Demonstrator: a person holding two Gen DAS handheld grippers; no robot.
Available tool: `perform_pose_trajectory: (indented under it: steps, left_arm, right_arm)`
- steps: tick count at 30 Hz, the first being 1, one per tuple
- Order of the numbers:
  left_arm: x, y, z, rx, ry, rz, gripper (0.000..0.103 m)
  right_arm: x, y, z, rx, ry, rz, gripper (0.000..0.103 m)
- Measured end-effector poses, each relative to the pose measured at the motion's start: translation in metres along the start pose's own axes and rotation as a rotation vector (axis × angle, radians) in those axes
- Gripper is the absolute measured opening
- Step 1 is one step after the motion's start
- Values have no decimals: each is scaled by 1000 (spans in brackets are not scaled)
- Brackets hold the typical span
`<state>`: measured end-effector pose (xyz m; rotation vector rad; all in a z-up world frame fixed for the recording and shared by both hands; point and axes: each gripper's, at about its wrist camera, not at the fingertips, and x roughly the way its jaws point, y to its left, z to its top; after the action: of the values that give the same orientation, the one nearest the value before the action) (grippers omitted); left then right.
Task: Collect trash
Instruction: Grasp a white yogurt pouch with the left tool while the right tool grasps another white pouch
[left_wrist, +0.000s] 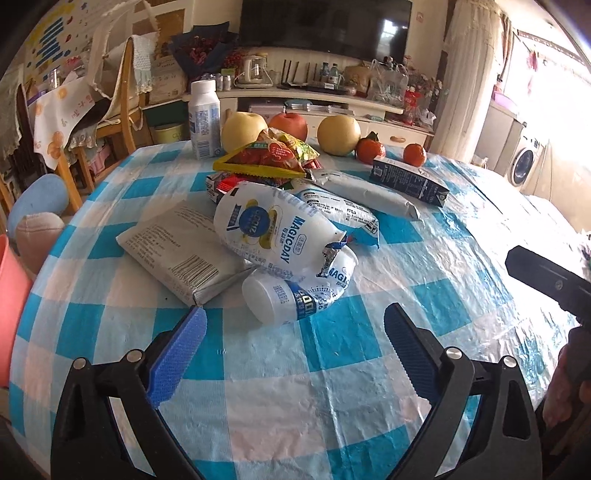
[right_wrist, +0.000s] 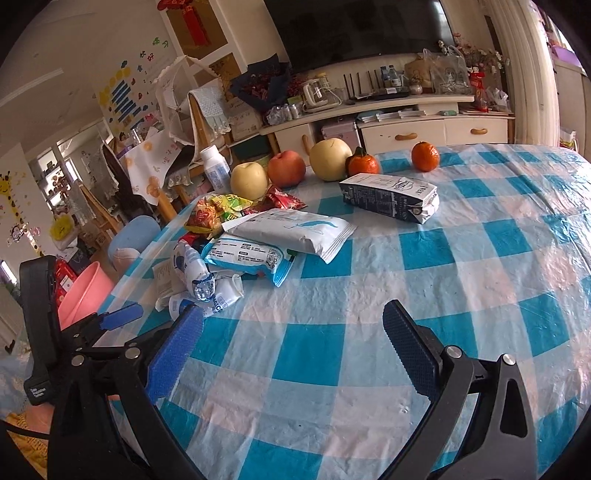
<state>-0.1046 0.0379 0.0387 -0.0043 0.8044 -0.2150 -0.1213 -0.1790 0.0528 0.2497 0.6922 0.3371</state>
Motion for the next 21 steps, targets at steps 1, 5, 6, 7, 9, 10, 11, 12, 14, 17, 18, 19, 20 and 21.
perform_pose_trajectory:
  steps: [1,5,6,7,9,10,11,12,14,17,18,19,20,21]
  left_arm:
    - [5,1,3,7,9,-9,89]
    - [25,9,11,-8,56,-32,85]
    - [27,10,12,-12,58,-30,85]
    - [29,11,13,-19,55,-35,85]
    - [27,16,15,-65,46,-73,85]
    - [25,19,17,-92,42,-92,85]
    - [25,20,19,-113,39,-105,85]
    - [24,22,21,-137,38,-115,85]
    - [25,24,26,-180,38,-135,85]
    - [31,31,33,-278,58,-154,85]
    - [34,34,36,-317,75,-152,85]
    - [37,37,38,-351,82,-159,85]
    - [40,40,39,-383,90,-166,85]
    - [44,44,41,-411,101,-164,85]
  right_arm:
    - [3,0,2,-2,4,6,93]
    - [13,-2,8,-5,20,1,85]
    - [16,-4,10,-2,21,-3,85]
    - [18,-7,12,1,22,-8,85]
    - [24,-13,17,15,27,-7,85]
    - [27,-17,20,27,30,-2,85]
    - [30,-20,22,39,32,3,85]
    - [33,-21,24,44,32,1,85]
    - [39,-21,29,28,34,-12,85]
    - [51,-13,35,-41,37,-47,85]
    - [55,-9,37,-82,40,-70,85]
    - [61,-4,38,-128,44,-94,85]
    - [66,-1,40,-171,51,-115,85]
    - [72,3,41,-215,58,-137,85]
